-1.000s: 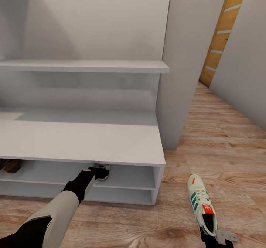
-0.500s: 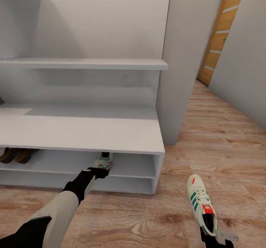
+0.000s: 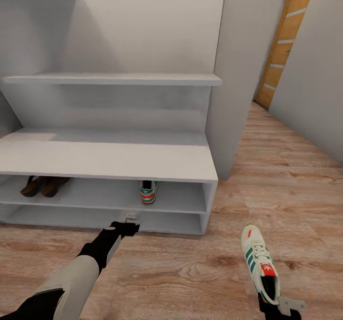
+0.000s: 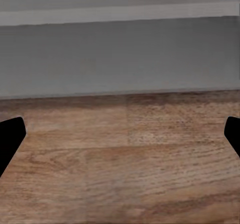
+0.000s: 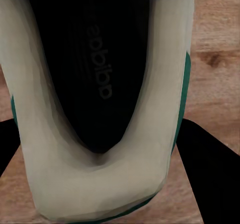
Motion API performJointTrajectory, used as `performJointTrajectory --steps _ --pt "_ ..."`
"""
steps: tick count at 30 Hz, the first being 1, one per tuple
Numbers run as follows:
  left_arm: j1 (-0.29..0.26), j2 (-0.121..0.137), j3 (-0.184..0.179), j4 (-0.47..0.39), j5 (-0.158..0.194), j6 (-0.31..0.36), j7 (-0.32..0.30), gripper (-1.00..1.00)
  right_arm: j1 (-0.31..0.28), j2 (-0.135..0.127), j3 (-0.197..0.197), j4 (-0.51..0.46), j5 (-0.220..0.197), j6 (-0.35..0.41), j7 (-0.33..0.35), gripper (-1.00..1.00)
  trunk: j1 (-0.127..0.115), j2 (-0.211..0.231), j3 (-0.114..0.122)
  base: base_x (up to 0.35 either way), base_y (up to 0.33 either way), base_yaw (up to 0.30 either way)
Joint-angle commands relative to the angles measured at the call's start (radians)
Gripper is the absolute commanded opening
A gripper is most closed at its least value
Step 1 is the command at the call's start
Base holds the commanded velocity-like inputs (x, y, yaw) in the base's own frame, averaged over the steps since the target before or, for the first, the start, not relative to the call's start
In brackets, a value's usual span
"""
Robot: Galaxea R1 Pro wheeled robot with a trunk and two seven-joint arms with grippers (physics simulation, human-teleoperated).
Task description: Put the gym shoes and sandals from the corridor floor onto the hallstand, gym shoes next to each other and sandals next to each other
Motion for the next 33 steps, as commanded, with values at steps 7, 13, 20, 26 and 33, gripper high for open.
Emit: performJointTrajectory --steps 7,13,20,26,33 --pt "0.111 0.022 0.015 -0.013 -0.007 -0.107 -0.008 1.00 -0.001 0.000 0.001 0.001 -0.006 -0.004 0.001 -1.00 0.000 0.000 -0.001 -0.031 0.293 0.000" --pt "0.221 0.065 0.021 -0.013 0.000 -0.247 -0.076 1.00 -0.001 0.000 0.003 0.001 -0.006 -0.004 0.001 -1.00 0.000 0.000 -0.001 -0.001 0.305 0.000" --pt "0.307 0.131 0.058 -0.007 0.062 -0.331 -0.177 1.00 -0.001 0.000 0.005 0.002 -0.005 -0.004 0.001 -1.00 0.000 0.000 -0.001 0.000 0.306 0.000" --pt "0.374 0.205 0.074 -0.003 0.157 -0.363 -0.306 1.00 -0.001 0.000 0.006 0.003 -0.004 -0.005 0.001 -1.00 0.000 0.000 -0.001 0.000 0.307 0.000" --pt "0.476 0.264 0.077 0.000 0.231 -0.462 -0.399 1.00 -0.001 0.000 0.006 0.004 -0.004 -0.005 0.002 -1.00 0.000 0.000 -0.001 0.000 0.307 0.000"
